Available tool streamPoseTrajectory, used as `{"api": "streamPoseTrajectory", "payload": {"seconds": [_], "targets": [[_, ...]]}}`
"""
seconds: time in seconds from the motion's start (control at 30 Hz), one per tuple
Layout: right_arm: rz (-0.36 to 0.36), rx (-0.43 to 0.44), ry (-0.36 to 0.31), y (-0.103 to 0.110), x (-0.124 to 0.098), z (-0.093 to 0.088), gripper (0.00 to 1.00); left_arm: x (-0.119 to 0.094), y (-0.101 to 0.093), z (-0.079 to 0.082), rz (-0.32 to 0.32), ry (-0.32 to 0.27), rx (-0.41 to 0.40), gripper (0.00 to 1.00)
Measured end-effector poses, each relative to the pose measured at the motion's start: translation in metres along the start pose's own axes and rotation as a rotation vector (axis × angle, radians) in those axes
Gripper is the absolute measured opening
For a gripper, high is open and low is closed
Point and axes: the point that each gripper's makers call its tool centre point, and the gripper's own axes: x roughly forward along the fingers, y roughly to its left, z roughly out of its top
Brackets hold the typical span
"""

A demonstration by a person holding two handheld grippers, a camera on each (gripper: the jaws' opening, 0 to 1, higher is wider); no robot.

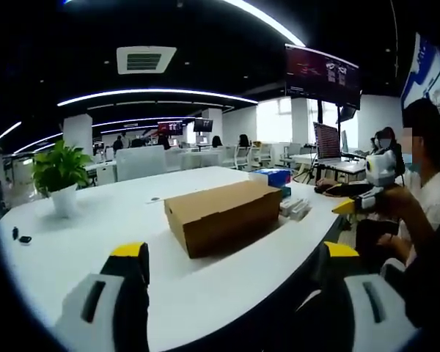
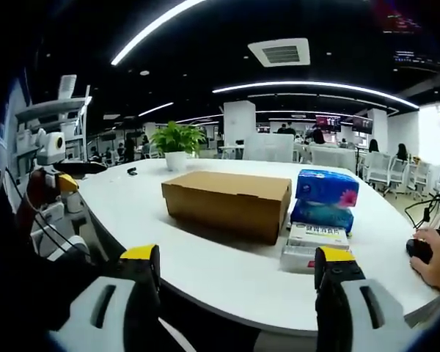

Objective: Operate the shoe box by opening the lid, removing the specified soft item, and placing it in the target area until the item is outside and the box remains undamaged.

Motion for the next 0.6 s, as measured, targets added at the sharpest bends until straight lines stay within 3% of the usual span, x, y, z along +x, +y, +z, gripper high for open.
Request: {"api": "streamPoseTrajectory", "payload": {"seconds": [0.6], "targets": [[0.01,0.001,0.003,0.0041,0.0025,0.0005,0.9,0.0003,0.0002,-0.0002,-0.002,0.001,0.001,0.99]]}}
